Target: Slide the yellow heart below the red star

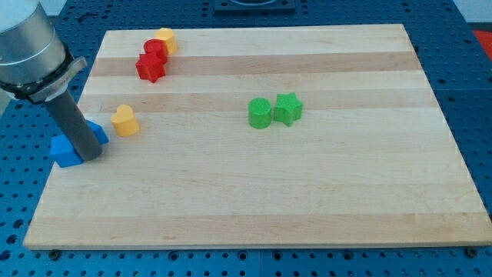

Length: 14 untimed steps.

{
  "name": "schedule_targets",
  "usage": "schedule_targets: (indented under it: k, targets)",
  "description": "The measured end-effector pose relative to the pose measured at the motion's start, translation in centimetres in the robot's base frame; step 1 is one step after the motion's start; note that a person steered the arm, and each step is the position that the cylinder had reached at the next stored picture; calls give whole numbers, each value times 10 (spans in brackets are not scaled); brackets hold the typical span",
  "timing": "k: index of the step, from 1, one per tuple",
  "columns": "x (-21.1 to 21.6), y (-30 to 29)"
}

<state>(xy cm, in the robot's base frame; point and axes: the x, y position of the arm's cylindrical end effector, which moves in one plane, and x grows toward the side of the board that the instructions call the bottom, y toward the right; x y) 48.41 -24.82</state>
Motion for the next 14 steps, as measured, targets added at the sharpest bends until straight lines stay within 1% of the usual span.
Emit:
schedule_targets:
  k: [4, 7, 12, 14]
  targets:
    - [-42, 48]
    - [-74, 51]
    - [-97, 51]
    - [-99, 51]
